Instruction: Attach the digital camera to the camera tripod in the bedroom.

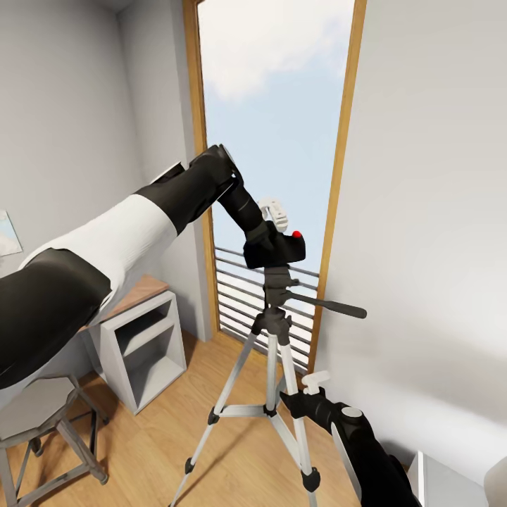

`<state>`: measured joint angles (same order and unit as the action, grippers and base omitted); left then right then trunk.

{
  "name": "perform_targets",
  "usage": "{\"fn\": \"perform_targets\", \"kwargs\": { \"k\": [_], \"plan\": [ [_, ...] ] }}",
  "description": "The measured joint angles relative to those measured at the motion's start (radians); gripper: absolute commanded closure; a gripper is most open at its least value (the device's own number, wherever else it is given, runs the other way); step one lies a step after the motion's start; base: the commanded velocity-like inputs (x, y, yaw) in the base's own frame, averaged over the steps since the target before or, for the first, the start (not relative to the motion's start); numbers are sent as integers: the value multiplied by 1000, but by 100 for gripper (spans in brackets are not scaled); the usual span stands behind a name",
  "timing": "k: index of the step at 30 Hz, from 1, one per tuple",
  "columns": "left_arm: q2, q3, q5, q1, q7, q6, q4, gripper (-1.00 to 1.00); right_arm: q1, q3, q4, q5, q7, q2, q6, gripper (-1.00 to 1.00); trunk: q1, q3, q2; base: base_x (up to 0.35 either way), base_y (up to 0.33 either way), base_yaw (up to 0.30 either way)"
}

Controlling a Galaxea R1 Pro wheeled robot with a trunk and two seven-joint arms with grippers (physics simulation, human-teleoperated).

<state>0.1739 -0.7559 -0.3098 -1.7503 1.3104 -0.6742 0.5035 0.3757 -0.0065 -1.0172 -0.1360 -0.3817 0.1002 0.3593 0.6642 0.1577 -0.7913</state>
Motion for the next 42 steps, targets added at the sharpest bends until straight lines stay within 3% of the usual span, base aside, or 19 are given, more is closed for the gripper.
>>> {"fn": "perform_targets", "kwargs": {
  "k": [12, 13, 42],
  "plan": [
    [0, 0, 2, -2, 1, 0, -5, 100, 0, 0, -1, -1, 0, 0, 1, 100, 0, 0, 0, 0, 0, 0],
    [0, 0, 2, -2, 1, 0, -5, -100, 0, 0, -1, -1, 0, 0, 1, 100, 0, 0, 0, 0, 0, 0],
    [0, -7, 4, 1, 1, -3, -10, -100, 0, 0, -1, 1, -1, -1, 0, 100, 0, 0, 0, 0, 0, 0]
  ]
}}
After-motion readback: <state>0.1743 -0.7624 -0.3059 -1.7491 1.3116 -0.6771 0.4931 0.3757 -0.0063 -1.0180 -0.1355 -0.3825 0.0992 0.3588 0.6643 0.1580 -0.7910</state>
